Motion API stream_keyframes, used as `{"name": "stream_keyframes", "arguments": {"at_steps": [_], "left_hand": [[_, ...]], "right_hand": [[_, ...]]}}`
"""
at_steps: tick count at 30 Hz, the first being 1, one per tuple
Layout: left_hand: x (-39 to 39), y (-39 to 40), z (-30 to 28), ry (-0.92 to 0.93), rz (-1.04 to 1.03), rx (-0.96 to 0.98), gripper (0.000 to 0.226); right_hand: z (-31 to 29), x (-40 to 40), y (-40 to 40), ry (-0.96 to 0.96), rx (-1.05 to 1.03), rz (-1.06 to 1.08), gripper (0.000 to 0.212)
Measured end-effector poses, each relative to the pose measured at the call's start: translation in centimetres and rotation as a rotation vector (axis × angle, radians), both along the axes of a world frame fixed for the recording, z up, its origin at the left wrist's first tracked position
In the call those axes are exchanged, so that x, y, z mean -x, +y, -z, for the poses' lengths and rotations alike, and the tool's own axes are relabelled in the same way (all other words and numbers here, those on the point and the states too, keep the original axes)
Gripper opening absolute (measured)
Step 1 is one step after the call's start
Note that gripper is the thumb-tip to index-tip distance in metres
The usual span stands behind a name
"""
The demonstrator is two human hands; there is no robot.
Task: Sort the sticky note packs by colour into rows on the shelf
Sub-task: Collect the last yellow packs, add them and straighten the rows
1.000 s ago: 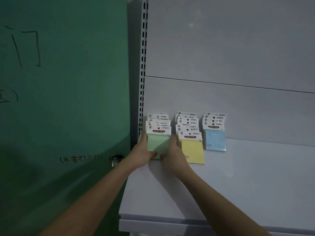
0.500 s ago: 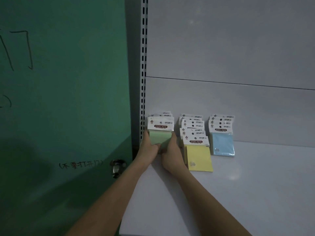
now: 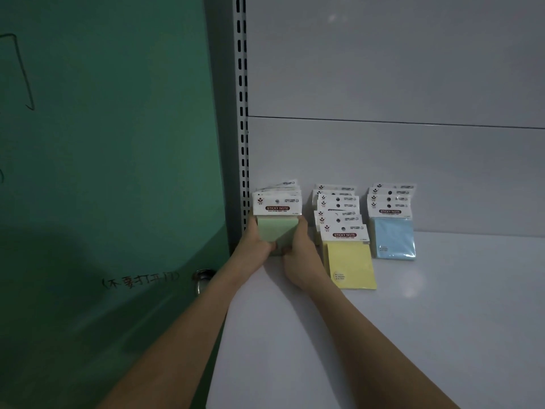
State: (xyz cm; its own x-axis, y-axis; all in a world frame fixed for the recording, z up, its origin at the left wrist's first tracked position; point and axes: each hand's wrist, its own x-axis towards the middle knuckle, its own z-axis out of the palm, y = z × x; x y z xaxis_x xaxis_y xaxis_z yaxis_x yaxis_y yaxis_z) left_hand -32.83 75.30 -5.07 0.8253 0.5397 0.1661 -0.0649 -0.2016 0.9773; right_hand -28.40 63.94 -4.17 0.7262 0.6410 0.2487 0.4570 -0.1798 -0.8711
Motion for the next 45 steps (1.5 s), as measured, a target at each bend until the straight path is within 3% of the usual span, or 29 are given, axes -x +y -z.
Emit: {"name": "stream_keyframes", "arguments": {"at_steps": [5,9,13,22,30,36,39,45], "left_hand": [[0.0,-0.5,-0.4,-0.024,-0.047,0.057,0.073],[0.3,-0.4,-0.2,-0.047,-0.027,0.120,0.056],[0.2,-0.6,-0.1,-0.049,-0.022,0.114,0.045],[0.2,-0.5,0.0,-0.055,-0.031,0.128,0.037],[0.6,-0.7,-0.2,-0.071,-0.018,0.062,0.058],[0.6,-0.8,-0.3,-0.066,-0.021,0.056,0.052],[0.7,-0.9,-0.4,-0.066,-0.034,0.062,0.061],[1.3,-1.6,-1.4,-0.073,-0.085,0.065,0.068]], "right_hand": [[0.3,-0.4,0.2,0.035,-0.025,-0.019,0.067],[0.1,-0.4,0.1,0.063,-0.067,0.018,0.040],[0.2,-0.4,0.1,0.047,-0.049,0.060,0.028],[0.3,-0.4,0.3,0.048,-0.019,0.080,0.029],[0.1,0.0,0.7,0.146,-0.186,0.069,0.051],[0.8,-0.3,0.9,0.124,-0.168,0.066,0.044],[0.7,-0.2,0.9,0.116,-0.176,0.086,0.043],[-0.6,0.0,0.7,0.015,-0.250,0.227,0.055]]}}
